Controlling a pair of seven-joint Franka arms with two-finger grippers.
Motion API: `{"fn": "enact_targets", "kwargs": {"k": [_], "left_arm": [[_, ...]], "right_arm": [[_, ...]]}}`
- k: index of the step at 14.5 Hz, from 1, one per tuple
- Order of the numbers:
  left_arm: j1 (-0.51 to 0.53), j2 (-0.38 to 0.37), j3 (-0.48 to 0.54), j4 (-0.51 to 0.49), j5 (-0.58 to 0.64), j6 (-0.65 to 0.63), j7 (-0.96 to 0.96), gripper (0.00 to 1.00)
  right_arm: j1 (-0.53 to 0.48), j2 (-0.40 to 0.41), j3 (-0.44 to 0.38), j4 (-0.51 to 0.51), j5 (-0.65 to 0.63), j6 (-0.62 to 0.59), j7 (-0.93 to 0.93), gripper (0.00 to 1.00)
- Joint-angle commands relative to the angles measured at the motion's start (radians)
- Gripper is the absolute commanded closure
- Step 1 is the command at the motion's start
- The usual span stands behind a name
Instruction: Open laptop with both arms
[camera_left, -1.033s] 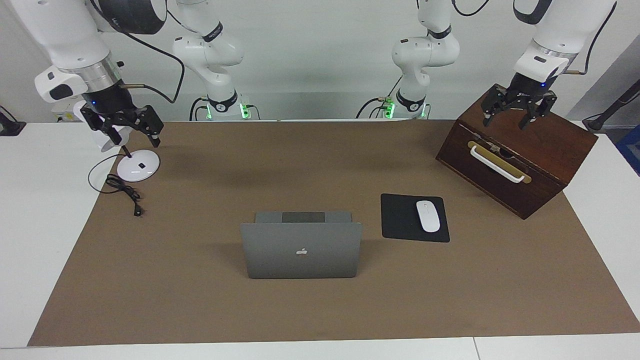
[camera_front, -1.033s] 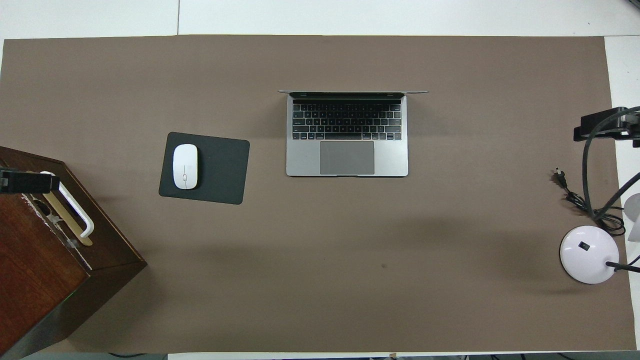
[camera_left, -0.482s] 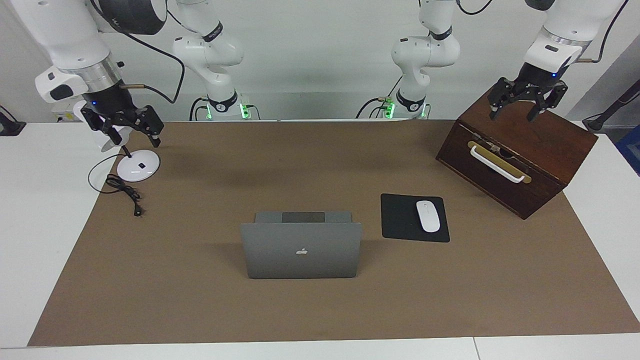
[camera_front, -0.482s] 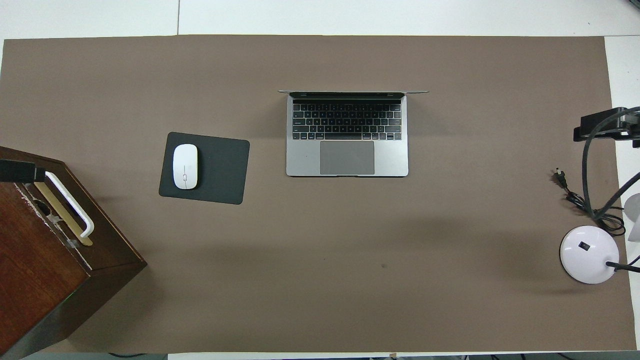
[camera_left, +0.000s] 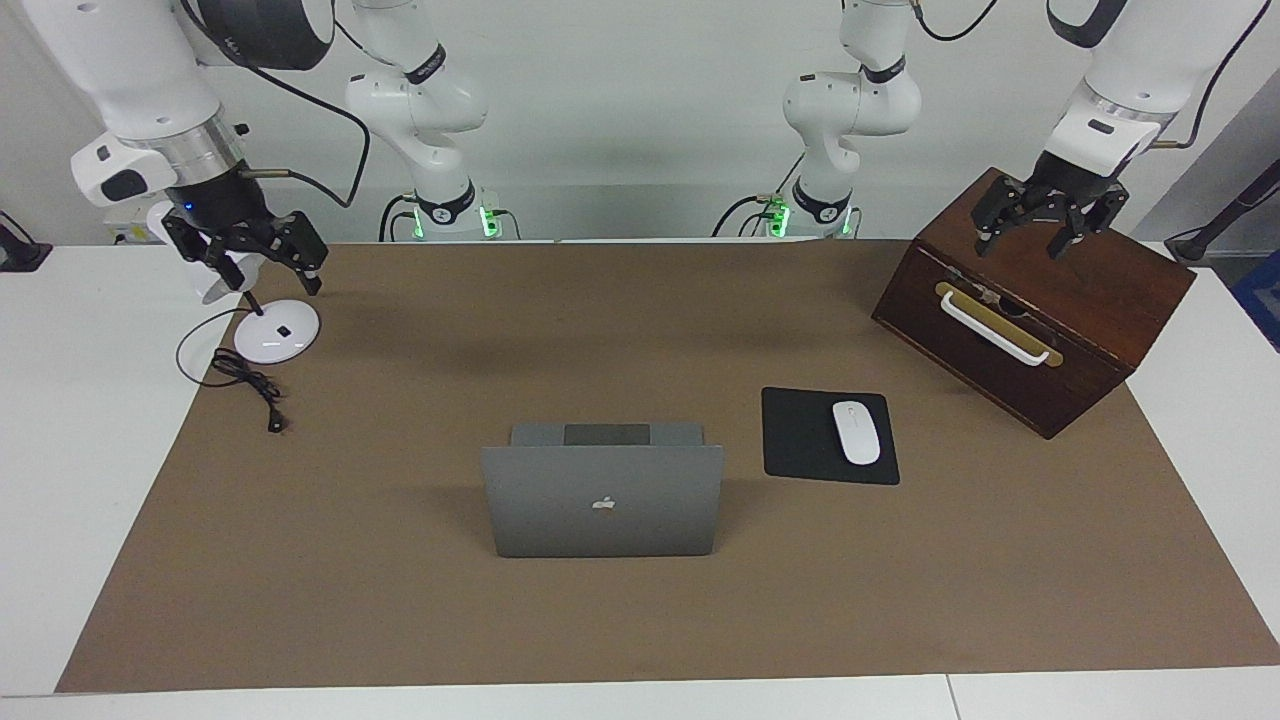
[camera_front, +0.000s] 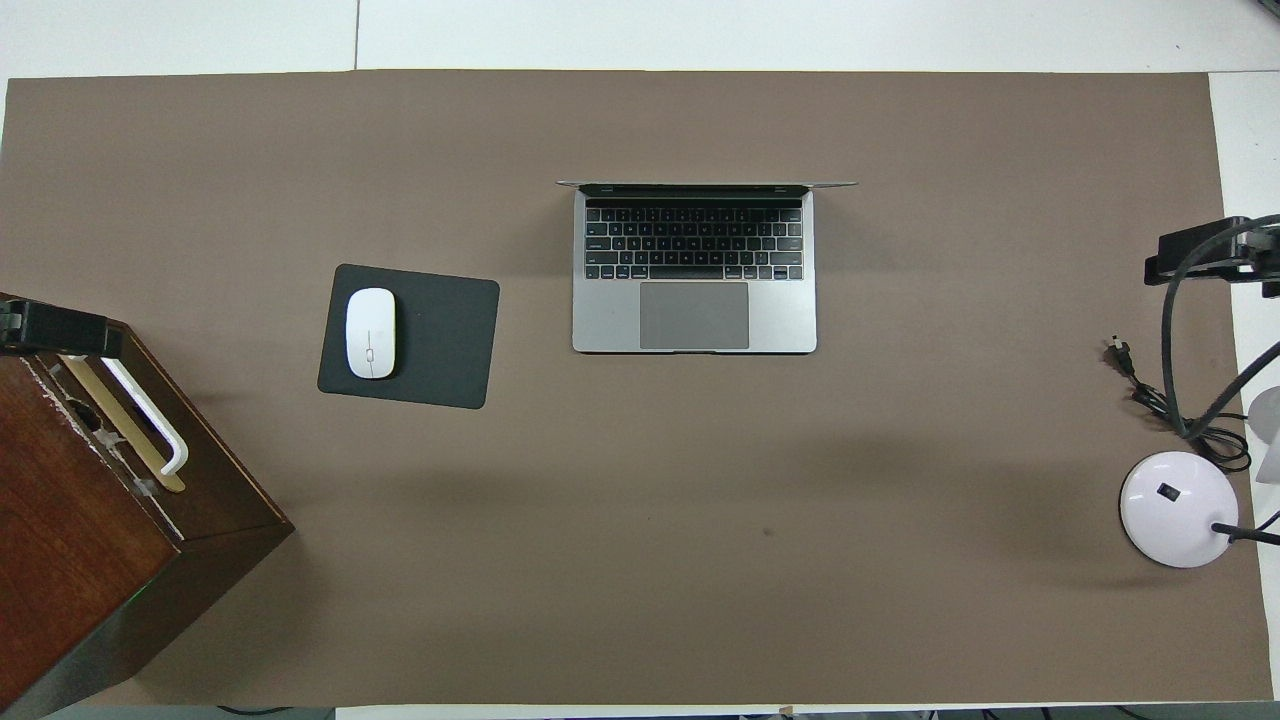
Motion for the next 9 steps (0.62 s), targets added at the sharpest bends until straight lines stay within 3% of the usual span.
{"fn": "enact_targets", "kwargs": {"k": [1,4,9], "left_arm": [[0.064,-0.004,-0.076,-0.009,0.025,-0.006,-0.018,0.0],[0.133,-0.007,-0.156,-0.012,0.023,-0.009,-0.018,0.0],[0.145,-0.014,-0.168,-0.022,0.023,-0.006,-0.019,0.0]], "right_arm": [[-0.015,-0.028,0.01,-0.036,0.016,0.018,-0.017,0.0],[-0.015,-0.026,0.01,-0.036,0.016,0.018,-0.02,0.0],[-0.015,-0.028,0.01,-0.036,0.016,0.016,-0.024,0.0]]}}
